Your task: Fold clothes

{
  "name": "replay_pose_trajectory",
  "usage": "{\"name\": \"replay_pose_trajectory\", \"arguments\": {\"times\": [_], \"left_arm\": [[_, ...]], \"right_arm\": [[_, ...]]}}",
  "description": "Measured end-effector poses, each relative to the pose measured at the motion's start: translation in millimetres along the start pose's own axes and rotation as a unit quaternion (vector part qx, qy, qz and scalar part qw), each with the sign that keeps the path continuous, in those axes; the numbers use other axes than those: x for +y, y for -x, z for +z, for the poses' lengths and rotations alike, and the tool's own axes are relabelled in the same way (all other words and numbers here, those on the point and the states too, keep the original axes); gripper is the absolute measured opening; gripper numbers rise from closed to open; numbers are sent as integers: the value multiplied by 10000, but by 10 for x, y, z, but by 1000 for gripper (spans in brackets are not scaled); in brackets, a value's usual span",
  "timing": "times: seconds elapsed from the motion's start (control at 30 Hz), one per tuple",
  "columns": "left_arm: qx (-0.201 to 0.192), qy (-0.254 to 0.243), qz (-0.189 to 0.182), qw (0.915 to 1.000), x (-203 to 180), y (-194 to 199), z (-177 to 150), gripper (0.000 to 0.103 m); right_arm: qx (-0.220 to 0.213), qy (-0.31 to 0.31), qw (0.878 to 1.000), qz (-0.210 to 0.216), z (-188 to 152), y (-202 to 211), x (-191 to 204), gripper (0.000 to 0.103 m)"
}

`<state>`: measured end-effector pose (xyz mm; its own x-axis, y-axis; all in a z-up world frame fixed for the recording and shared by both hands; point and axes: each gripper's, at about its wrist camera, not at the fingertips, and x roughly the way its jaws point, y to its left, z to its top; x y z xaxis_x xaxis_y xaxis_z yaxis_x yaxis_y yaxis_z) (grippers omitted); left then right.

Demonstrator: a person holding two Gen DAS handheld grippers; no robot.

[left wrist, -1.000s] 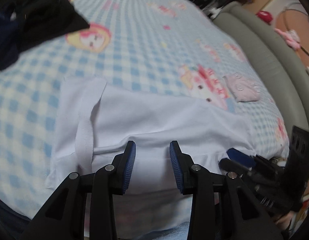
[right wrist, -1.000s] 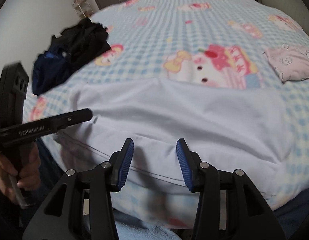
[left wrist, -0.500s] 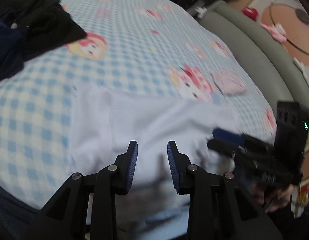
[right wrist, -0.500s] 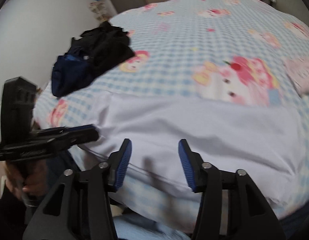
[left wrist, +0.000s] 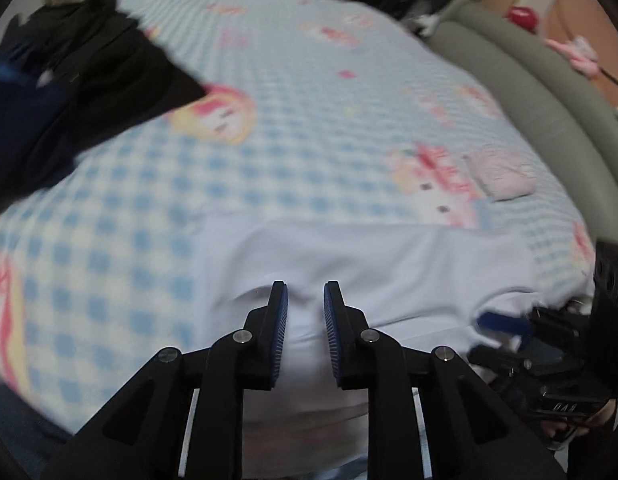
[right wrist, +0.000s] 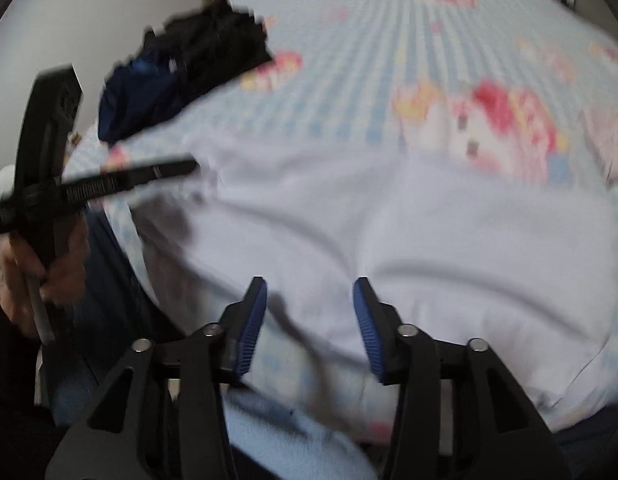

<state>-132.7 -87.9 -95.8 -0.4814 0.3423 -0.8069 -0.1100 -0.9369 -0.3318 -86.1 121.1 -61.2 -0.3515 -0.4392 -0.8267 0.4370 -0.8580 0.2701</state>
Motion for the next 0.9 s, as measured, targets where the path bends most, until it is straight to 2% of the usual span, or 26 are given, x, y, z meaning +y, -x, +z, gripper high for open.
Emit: {"name": "replay_pose_trajectory", "arguments": {"times": [0.07, 0.13, 0.17, 0.2, 0.33, 0.4, 0.5, 0.57, 0.63, 0.7, 0.8, 0.87, 0.9], "left_arm": [[344, 102, 130, 9993, -24, -165, -17, 27], [759, 274, 486, 9956, 80, -293, -113, 27], [778, 346, 507, 9951, 136, -268, -163, 25], [738, 408, 491, 9952, 193, -193, -215, 26], [389, 242, 435, 9980, 188, 108, -312, 28], [251, 147, 188, 9994, 130, 189, -328, 31], [505, 114, 120, 9986, 49, 128, -403, 31], [726, 51, 198, 9972, 32, 54, -484, 31], [745, 69, 40, 9972, 34, 87, -523, 32], [471, 207, -262, 9983, 66, 217, -504, 32], [51, 407, -527, 9978, 132, 279, -366, 35], [125, 506, -441, 9977, 183, 137, -273, 35], [253, 518, -249, 9980, 207, 41, -248, 35]], "right_arm": [[-107, -168, 9998, 84, 64, -16, -20, 51], [186, -147, 9996, -124, 16, -175, -56, 51], [332, -136, 9991, -229, -8, -254, -74, 50], [442, -132, 9985, -300, -35, -314, -92, 48], [250, -303, 9992, -15, -96, -153, -147, 50], [160, -267, 9995, -20, -22, -95, -106, 52], [-41, -51, 9998, 210, 118, -112, 79, 52], [101, -2, 9994, 321, 163, -254, 194, 52], [262, 28, 9995, 183, 124, -390, 253, 52], [397, 61, 9992, 57, 86, -511, 311, 53], [360, 143, 9991, 173, 67, -468, 349, 58], [425, 247, 9987, 149, 30, -487, 352, 58], [434, 261, 9986, 164, 5, -468, 344, 57]]}}
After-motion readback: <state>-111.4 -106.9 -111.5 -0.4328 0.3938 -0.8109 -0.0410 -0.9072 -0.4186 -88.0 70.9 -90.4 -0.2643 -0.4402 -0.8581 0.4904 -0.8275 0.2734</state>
